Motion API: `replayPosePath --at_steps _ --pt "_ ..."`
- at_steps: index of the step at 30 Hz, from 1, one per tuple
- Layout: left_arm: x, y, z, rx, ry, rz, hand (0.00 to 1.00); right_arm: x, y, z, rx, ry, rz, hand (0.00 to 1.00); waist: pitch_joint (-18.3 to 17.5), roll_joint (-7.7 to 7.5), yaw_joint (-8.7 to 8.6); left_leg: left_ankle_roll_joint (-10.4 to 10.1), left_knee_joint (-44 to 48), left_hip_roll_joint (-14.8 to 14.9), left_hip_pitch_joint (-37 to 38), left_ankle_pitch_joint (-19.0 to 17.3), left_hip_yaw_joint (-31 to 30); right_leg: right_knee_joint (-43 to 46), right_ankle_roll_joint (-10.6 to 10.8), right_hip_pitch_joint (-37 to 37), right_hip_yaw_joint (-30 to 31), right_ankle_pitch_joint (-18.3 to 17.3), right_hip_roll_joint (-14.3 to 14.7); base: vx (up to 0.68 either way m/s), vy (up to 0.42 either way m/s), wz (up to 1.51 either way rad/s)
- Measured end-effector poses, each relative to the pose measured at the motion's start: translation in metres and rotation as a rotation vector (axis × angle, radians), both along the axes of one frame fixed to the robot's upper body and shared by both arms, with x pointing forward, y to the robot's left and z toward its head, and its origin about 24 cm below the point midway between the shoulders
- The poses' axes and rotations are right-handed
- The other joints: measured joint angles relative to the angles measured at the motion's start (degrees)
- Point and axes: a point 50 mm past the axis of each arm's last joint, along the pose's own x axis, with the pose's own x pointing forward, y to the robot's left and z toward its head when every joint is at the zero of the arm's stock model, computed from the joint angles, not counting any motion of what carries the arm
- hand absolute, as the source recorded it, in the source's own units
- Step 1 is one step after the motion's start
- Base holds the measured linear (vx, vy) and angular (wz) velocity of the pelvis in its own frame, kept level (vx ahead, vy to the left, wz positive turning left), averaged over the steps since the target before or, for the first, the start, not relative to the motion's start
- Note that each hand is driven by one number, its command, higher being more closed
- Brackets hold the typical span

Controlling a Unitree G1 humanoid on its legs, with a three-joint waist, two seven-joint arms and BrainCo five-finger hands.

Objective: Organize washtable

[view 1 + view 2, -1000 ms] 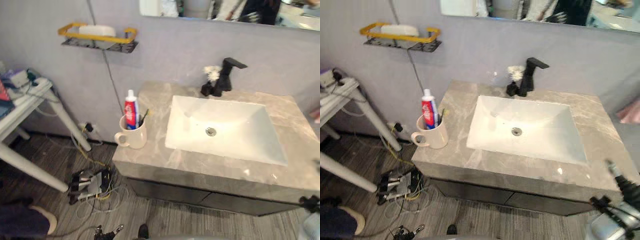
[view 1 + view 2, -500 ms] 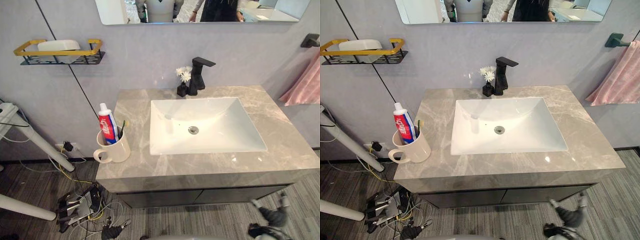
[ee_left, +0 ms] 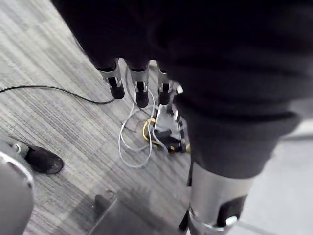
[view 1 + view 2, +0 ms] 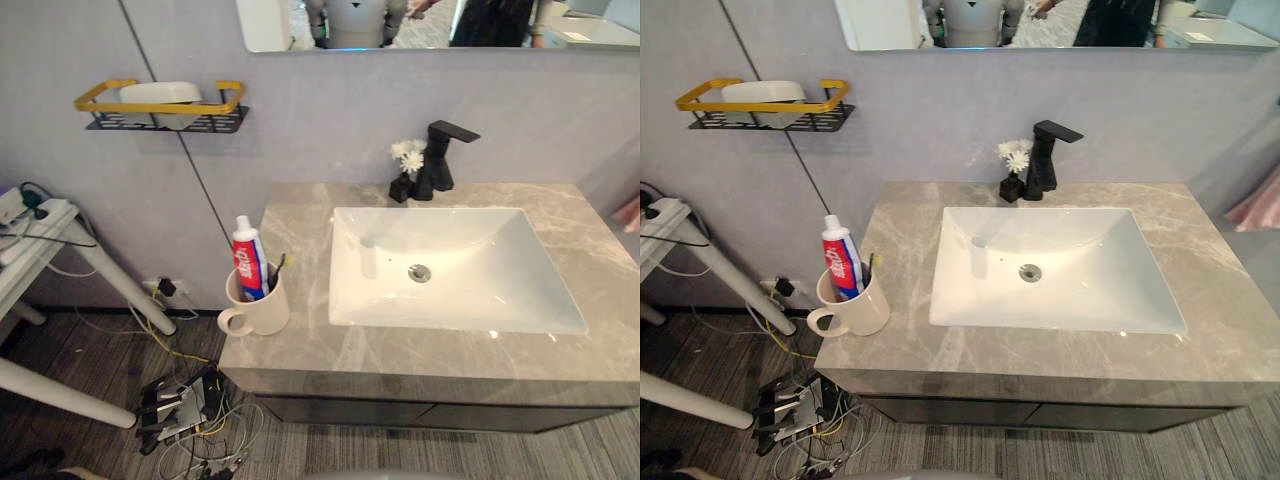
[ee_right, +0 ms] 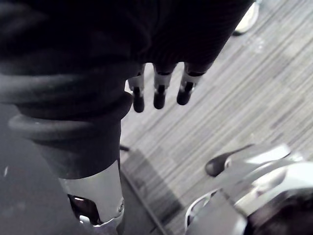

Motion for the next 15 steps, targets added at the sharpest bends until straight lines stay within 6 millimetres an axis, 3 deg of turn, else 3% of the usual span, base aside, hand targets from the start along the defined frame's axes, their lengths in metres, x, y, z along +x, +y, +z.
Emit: replayPosePath --at_steps 3,4,6,8,9,11,15 --pt "0.013 0.029 0.02 0.103 -0.125 0.163 1.0 0.021 0.006 0.0 0.003 -0.036 0.085 0.0 0.3 -0.72 0.29 0.3 0.0 -0.2 0.0 0.4 -2.5 -0.1 -0.1 1.4 -3.0 -0.6 -0.2 0.0 -0.03 0.47" --pt "0.025 0.043 0.035 0.171 -0.216 0.22 1.0 0.027 0.008 0.0 0.005 -0.049 0.113 0.0 -0.1 -1.1 0.57 -0.1 0.0 -0.2 -0.8 0.2 -3.2 0.0 -0.1 1.5 -3.7 -0.7 -0.2 -0.02 -0.033 0.37" --pt "0.049 0.065 0.073 0.306 -0.4 0.27 1.0 0.035 0.01 0.001 0.002 -0.064 0.146 0.0 0.0 -1.39 1.85 0.1 0.0 -0.2 -1.4 0.0 -3.6 -0.1 -0.1 1.2 -4.6 -0.7 -0.2 -0.01 -0.015 0.29" --pt "0.071 0.087 0.135 0.519 -0.653 0.299 1.0 0.036 0.01 0.001 -0.007 -0.062 0.164 0.0 -0.2 -1.68 1.74 0.2 0.0 -0.6 -2.2 0.0 -5.4 0.0 -0.1 1.5 -6.5 -0.7 -0.6 0.03 0.001 0.42" --pt "0.074 0.09 0.152 0.569 -0.714 0.3 1.0 0.036 0.01 0.001 -0.007 -0.062 0.166 0.0 -0.2 -1.7 1.72 0.1 0.0 -0.7 -2.4 0.2 -5.8 0.1 -0.1 1.5 -6.8 -0.7 -0.8 0.05 0.018 0.38" --pt "0.082 0.091 0.205 0.729 -0.904 0.276 1.0 0.037 0.011 0.001 -0.004 -0.061 0.172 0.0 -0.5 -2.0 1.76 0.8 0.0 -1.5 -3.0 0.8 -7.4 0.3 0.0 1.7 -8.0 -0.5 -1.3 0.08 0.036 0.39" --pt "0.09 0.076 0.253 0.851 -1.085 0.201 1.0 0.041 0.015 0.0 0.006 -0.065 0.2 0.0 -0.5 -1.99 1.96 1.4 0.4 -2.3 -3.0 1.4 -10.2 1.2 0.1 2.8 -10.1 -0.4 -2.0 0.08 0.031 0.41"
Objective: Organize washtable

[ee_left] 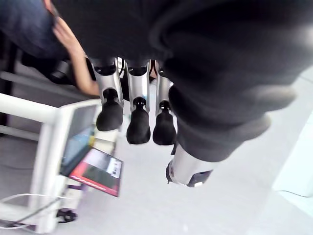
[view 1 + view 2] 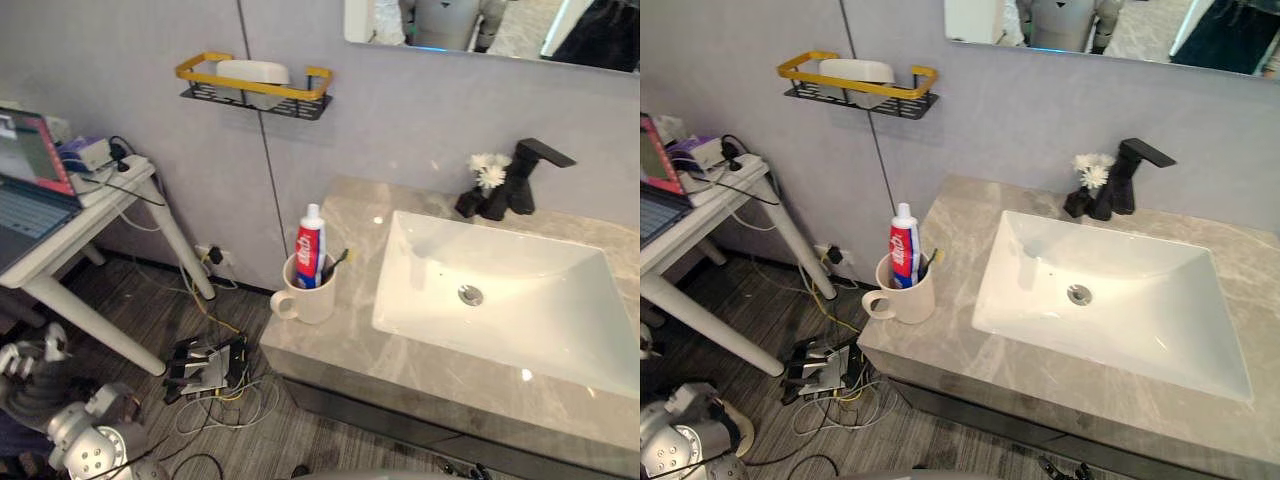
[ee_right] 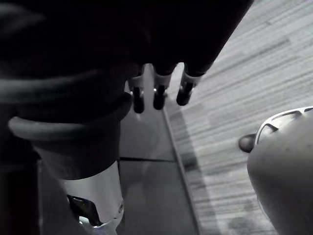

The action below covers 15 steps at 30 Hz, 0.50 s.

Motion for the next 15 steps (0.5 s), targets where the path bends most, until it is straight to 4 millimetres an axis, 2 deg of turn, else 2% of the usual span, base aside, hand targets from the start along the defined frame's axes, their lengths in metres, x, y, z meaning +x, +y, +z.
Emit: replayPosePath --at_steps 4,7,10,15 --pt "-0.002 -0.02 0.034 0.117 -0.11 -0.111 1.0 0.005 0.006 -0.002 0.02 0.007 0.04 0.0 0.0 -0.03 0.11 0.1 0.1 -0.4 -0.2 0.2 -2.4 1.0 0.0 0.6 -1.0 0.0 -0.3 0.05 0.006 0.31" --pt "-0.005 -0.034 0.048 0.164 -0.155 -0.204 1.0 0.004 0.007 -0.002 0.021 0.012 0.042 0.0 0.1 -0.03 0.94 0.0 0.1 -0.4 -0.2 0.2 -2.5 1.0 0.0 0.6 -1.0 0.0 -0.3 0.01 -0.002 0.03" --pt "-0.003 -0.054 0.053 0.149 -0.197 -0.364 1.0 0.005 0.008 -0.002 0.022 0.011 0.058 0.0 0.2 0.25 1.11 0.0 0.0 -0.4 -0.2 0.4 -2.7 1.0 0.0 0.7 -1.0 0.0 -0.3 0.0 0.0 0.0" --pt "0.004 -0.079 0.047 0.053 -0.23 -0.601 1.0 0.01 0.011 0.0 0.016 -0.003 0.128 0.0 0.5 0.55 0.97 -0.1 -0.4 -0.4 -0.4 0.1 -2.9 0.9 0.0 0.6 -0.9 0.0 -0.3 -0.05 -0.014 -0.01"
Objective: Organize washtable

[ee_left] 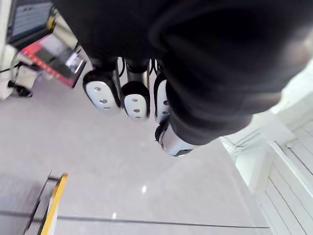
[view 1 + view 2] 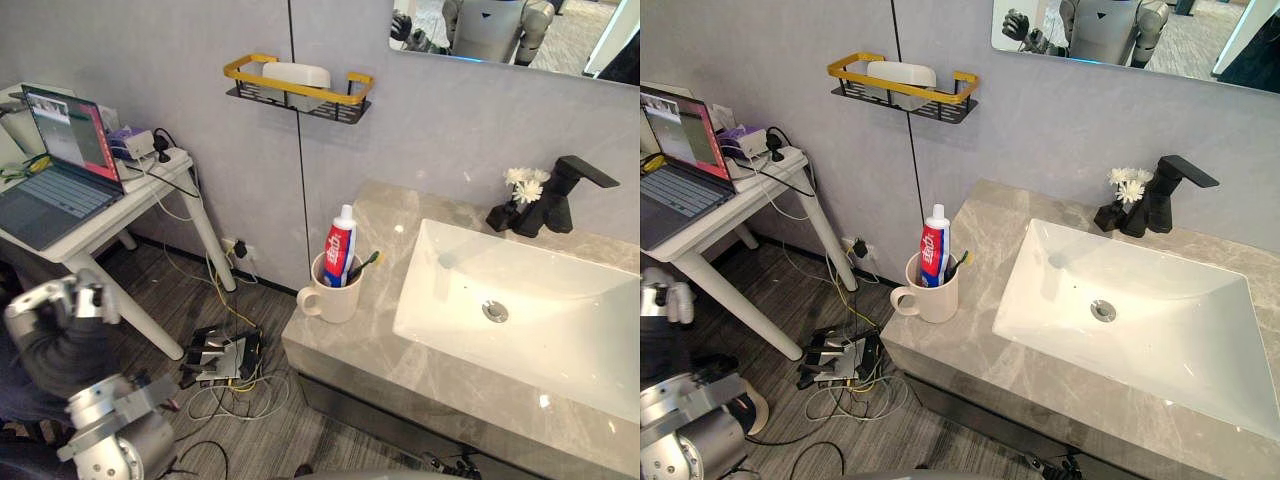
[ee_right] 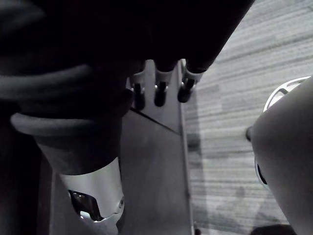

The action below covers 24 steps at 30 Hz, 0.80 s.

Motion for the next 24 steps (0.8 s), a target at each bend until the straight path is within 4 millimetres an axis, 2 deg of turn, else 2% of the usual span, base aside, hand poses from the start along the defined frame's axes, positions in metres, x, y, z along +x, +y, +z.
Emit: replayPosePath --at_steps 6,10,14,19,24 --pt "0.0 -0.019 -0.019 -0.085 0.092 -0.212 1.0 0.002 0.002 0.002 -0.009 -0.012 0.043 0.0 0.1 -0.16 -0.07 0.3 0.0 0.7 -0.7 -0.2 3.0 -0.1 0.0 -1.2 0.6 0.0 0.2 -0.03 -0.016 -0.1" --pt "0.008 -0.038 -0.047 -0.16 0.223 -0.371 1.0 0.003 0.002 0.002 -0.003 -0.019 0.048 0.0 0.3 -0.22 -0.13 0.3 0.0 1.1 -1.2 -0.1 4.5 -0.2 0.0 -2.3 1.8 0.0 0.4 0.01 -0.023 -0.14" --pt "0.01 -0.051 -0.067 -0.213 0.314 -0.448 1.0 0.006 0.001 0.004 -0.003 -0.035 0.052 0.0 0.6 -0.04 -0.82 0.2 0.0 1.2 -2.3 0.2 6.2 -0.2 0.0 -4.3 3.4 0.0 0.3 0.03 -0.001 -0.19" --pt "0.016 -0.062 -0.079 -0.204 0.373 -0.486 1.0 0.011 -0.002 0.006 -0.013 -0.052 0.051 0.0 1.6 0.52 -1.38 0.3 0.4 1.2 -3.4 0.2 7.8 -0.4 0.2 -6.1 4.9 0.1 0.3 0.05 0.006 -0.16" --pt "0.017 -0.068 -0.079 -0.175 0.387 -0.508 1.0 0.014 -0.006 0.008 -0.028 -0.069 0.049 0.0 1.9 1.09 -1.48 0.2 0.4 1.2 -3.3 0.2 8.6 -1.0 0.3 -6.3 5.2 0.2 0.3 0.07 0.004 -0.05"
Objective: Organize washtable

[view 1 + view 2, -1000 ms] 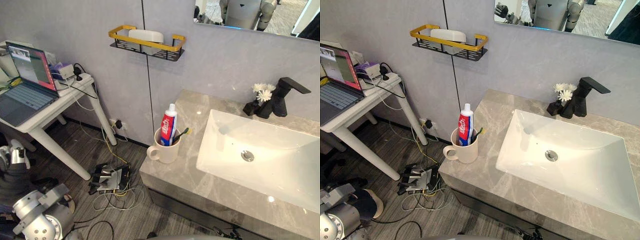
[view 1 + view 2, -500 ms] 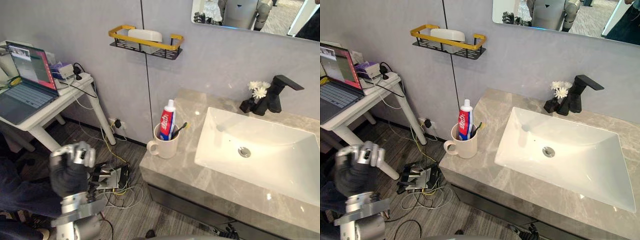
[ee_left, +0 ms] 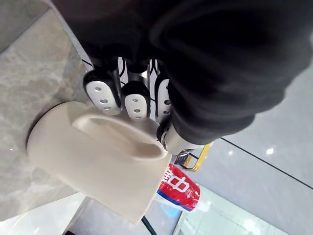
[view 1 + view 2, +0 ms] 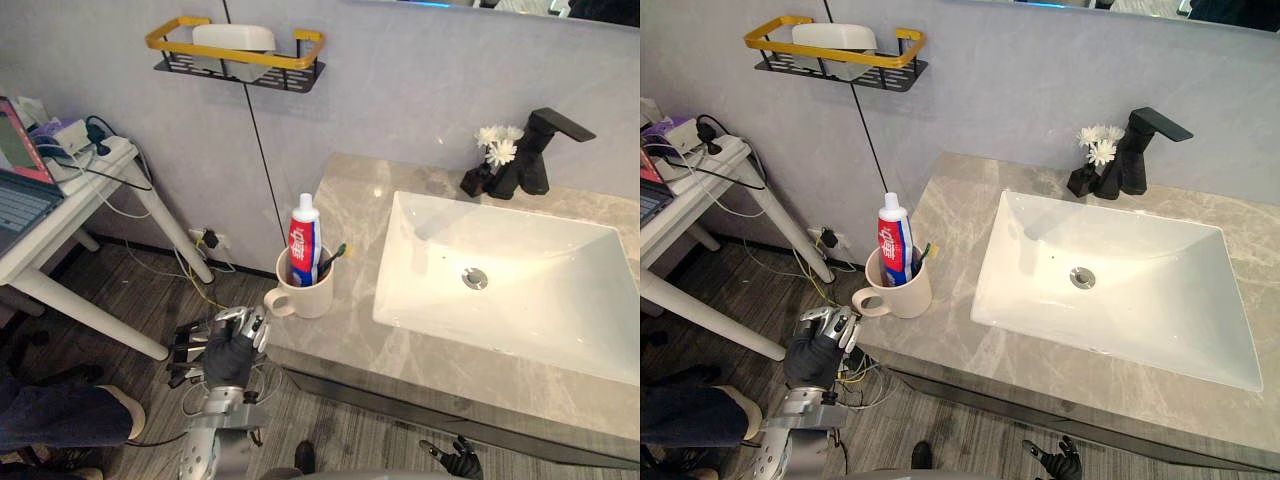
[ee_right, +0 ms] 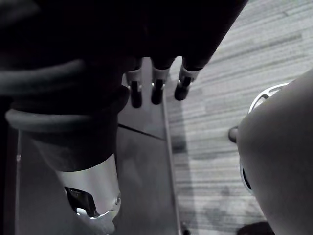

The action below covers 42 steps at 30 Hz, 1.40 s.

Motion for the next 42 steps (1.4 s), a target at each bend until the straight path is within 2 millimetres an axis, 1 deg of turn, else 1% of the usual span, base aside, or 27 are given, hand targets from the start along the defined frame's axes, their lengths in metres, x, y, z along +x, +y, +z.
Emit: replayPosePath --at_steps 2,4,8,13,21,27,38,42 --pt "0.0 -0.001 -0.001 0.011 0.004 0.0 1.0 0.002 -0.004 0.002 -0.014 -0.009 0.002 0.0 0.4 0.63 0.12 0.0 0.0 0.1 -0.1 0.0 0.5 0.0 0.0 -0.5 0.3 0.0 0.0 0.08 0.003 -0.06" --pt "0.0 0.0 -0.002 0.023 0.015 0.005 1.0 0.002 -0.005 0.003 -0.018 -0.013 0.003 0.0 0.5 0.83 0.14 0.0 0.0 0.2 -0.1 0.0 1.2 0.0 0.0 -0.6 0.8 0.0 0.0 0.03 0.004 -0.09" --pt "0.0 -0.001 -0.008 0.032 0.044 0.01 1.0 0.004 -0.005 0.004 -0.025 -0.019 0.008 0.0 0.7 0.86 0.01 -0.1 0.0 0.3 -0.1 -0.1 1.9 0.0 0.1 -0.8 1.4 0.0 0.1 0.01 0.006 -0.09" --pt "0.0 0.0 -0.008 0.034 0.046 0.012 1.0 0.004 -0.004 0.006 -0.032 -0.028 0.012 0.0 1.0 0.9 0.04 -0.3 0.0 0.5 -0.2 -0.9 3.1 0.0 0.3 -1.0 2.3 0.2 0.1 0.0 0.011 -0.09" --pt "0.001 0.001 -0.008 0.046 0.042 0.017 1.0 0.003 -0.004 0.006 -0.033 -0.028 0.01 0.0 1.0 0.89 0.12 -0.1 0.0 0.7 -0.2 -0.7 3.0 0.0 0.3 -1.0 2.2 0.2 0.4 0.04 -0.004 0.0" --pt "0.008 -0.001 -0.01 0.071 0.044 0.018 1.0 0.004 -0.003 0.006 -0.031 -0.029 0.01 0.0 0.9 0.82 0.04 -0.1 0.0 0.7 0.1 -0.7 2.9 0.0 0.3 -0.7 2.1 0.2 0.4 0.01 0.0 0.01" --pt "0.023 -0.005 -0.002 0.116 -0.005 0.007 1.0 0.003 -0.003 0.006 -0.03 -0.032 0.011 0.0 0.8 0.8 -0.09 -0.1 0.0 1.0 0.5 -0.7 3.8 -0.1 0.2 -0.8 3.2 1.2 0.7 0.01 0.007 -0.04" --pt "0.026 -0.006 -0.004 0.113 0.003 0.016 1.0 0.003 -0.003 0.006 -0.027 -0.033 0.012 0.0 0.6 0.75 -0.2 -0.1 0.0 1.0 0.7 -0.7 4.2 -0.3 0.2 -0.8 3.5 1.3 0.7 0.01 0.001 -0.06"
